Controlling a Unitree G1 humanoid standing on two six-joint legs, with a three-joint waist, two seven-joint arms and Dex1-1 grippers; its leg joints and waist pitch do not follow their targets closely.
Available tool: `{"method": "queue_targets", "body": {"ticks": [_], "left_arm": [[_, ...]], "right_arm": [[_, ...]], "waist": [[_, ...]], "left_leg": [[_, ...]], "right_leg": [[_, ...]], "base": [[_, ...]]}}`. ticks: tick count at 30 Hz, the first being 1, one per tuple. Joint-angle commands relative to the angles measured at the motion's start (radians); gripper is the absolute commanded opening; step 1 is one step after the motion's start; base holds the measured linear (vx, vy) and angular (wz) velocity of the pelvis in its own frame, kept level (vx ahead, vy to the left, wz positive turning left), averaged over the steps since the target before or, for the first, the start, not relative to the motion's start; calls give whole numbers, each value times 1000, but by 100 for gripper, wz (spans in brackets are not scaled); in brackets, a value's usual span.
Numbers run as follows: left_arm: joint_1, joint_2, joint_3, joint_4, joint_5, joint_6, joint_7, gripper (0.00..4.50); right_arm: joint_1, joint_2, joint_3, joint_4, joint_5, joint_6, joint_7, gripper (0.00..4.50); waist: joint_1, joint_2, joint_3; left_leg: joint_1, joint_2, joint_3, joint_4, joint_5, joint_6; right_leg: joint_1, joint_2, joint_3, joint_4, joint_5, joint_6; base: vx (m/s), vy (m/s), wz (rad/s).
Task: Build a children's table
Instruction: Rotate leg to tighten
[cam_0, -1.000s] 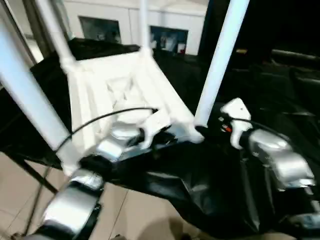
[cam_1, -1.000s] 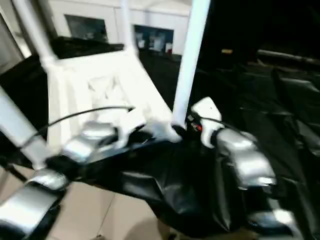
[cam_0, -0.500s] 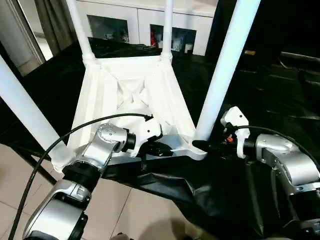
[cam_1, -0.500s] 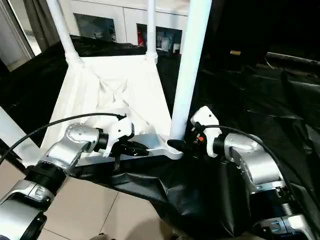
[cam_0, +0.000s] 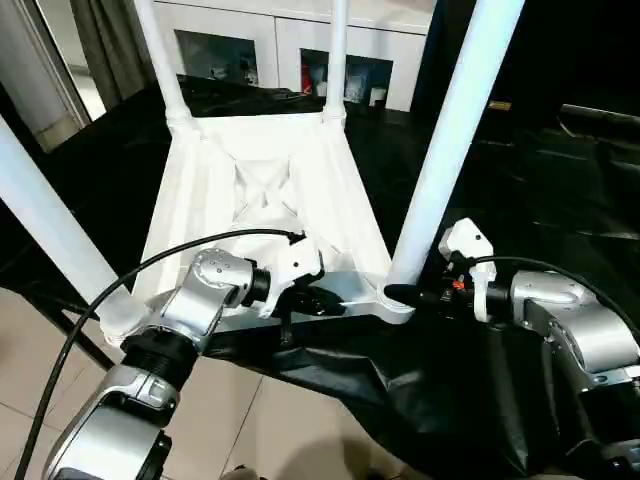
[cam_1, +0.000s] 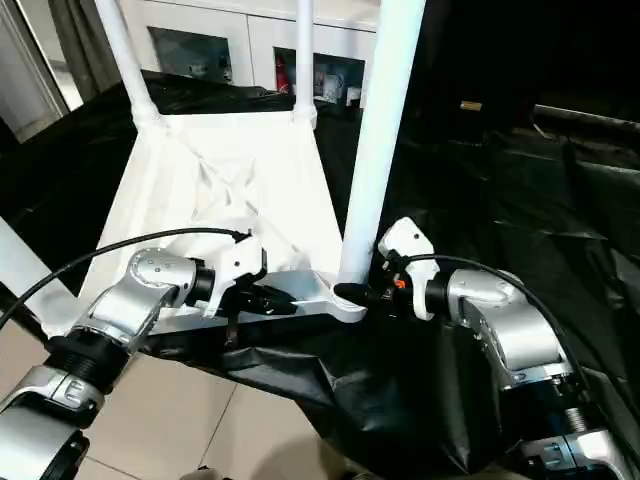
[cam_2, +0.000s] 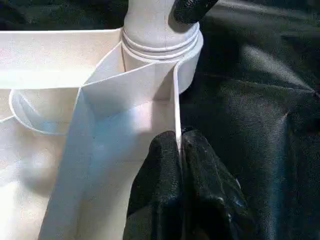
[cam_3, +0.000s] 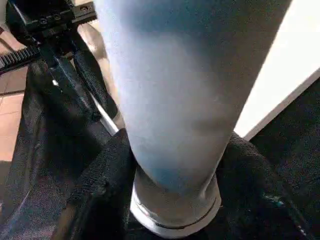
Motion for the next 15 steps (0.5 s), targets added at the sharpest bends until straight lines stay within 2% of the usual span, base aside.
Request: {"method": "queue_targets", "body": {"ticks": [1, 3, 4, 5, 6, 7, 8, 10, 12, 13, 14, 15], "left_arm": [[-14, -17, 1, -53, -44, -9, -20, 0], [-38, -44, 12, -5, -7, 12, 84, 0], [-38, -44, 12, -5, -7, 12, 84, 0], [-68, -76, 21, 51, 24, 24, 184, 0], [-81, -89, 25, 73, 34, 26, 224, 0], [-105, -113, 34, 114, 48, 34, 297, 0], [-109, -116, 36, 120, 49, 34, 305, 0], [-181, -202, 82, 234, 44, 60, 493, 0], [-193, -219, 86, 252, 46, 63, 529, 0], [-209, -242, 88, 276, 49, 63, 574, 0], [-215, -252, 88, 285, 51, 63, 591, 0], [-234, -279, 84, 317, 61, 59, 640, 0]], "right_arm": [[11, 5, -16, 6, -3, 21, -29, 199], [-7, 57, -33, 81, -50, 4, -158, 196], [-7, 57, -33, 81, -50, 4, -158, 196], [-26, 110, -52, 145, -78, -10, -276, 196], [-31, 130, -59, 163, -85, -11, -318, 195], [-41, 166, -72, 193, -97, -10, -393, 195], [-42, 171, -74, 196, -98, -9, -404, 195], [-78, 283, -117, 282, -130, 7, -646, 195], [-86, 305, -122, 296, -134, 5, -685, 194], [-99, 337, -127, 316, -139, -1, -732, 194], [-105, 350, -128, 324, -140, -4, -749, 194], [-125, 394, -134, 351, -138, -23, -793, 194]], "waist": [[-1, -16, -81], [-4, -14, -80], [-7, -15, -79], [-10, -18, -79], [-14, -16, -77], [-17, -20, -79], [-19, -20, -77], [-25, -18, -78], [-30, -20, -84], [-33, -19, -84], [-33, -13, -84], [-35, -16, -88]], "left_leg": [[-2, 23, 0, -65, -132, 72], [-2, 23, 0, -65, -137, 64], [-2, 21, 1, -65, -142, 59], [-1, 17, 1, -64, -151, 51], [-1, 16, 2, -64, -159, 45], [-2, 13, -2, -64, -161, 35], [-3, 12, -1, -64, -158, 36], [-3, 8, 0, -62, -156, 32], [-4, 8, -4, -62, -144, 22], [-4, 9, -3, -62, -134, 32], [-6, 9, -5, -62, -128, 37], [-6, 7, -2, -60, -116, 51]], "right_leg": [[72, -58, 55, -60, -310, -154], [67, -58, 53, -63, -323, -155], [68, -57, 52, -65, -338, -150], [68, -57, 50, -70, -370, -137], [64, -56, 49, -73, -392, -131], [70, -58, 44, -80, -446, -99], [69, -57, 45, -82, -453, -92], [64, -56, 44, -86, -464, -80], [69, -55, 41, -83, -447, -83], [68, -55, 45, -80, -410, -95], [71, -55, 45, -76, -389, -103], [70, -54, 46, -73, -345, -117]], "base": [[0, 0, 0], [0, 0, 0], [0, 0, 0], [0, 0, 0], [0, 0, 0], [0, 0, 0], [0, 0, 0], [0, 0, 0], [0, 0, 0], [0, 0, 0], [0, 0, 0], [0, 0, 0]]}}
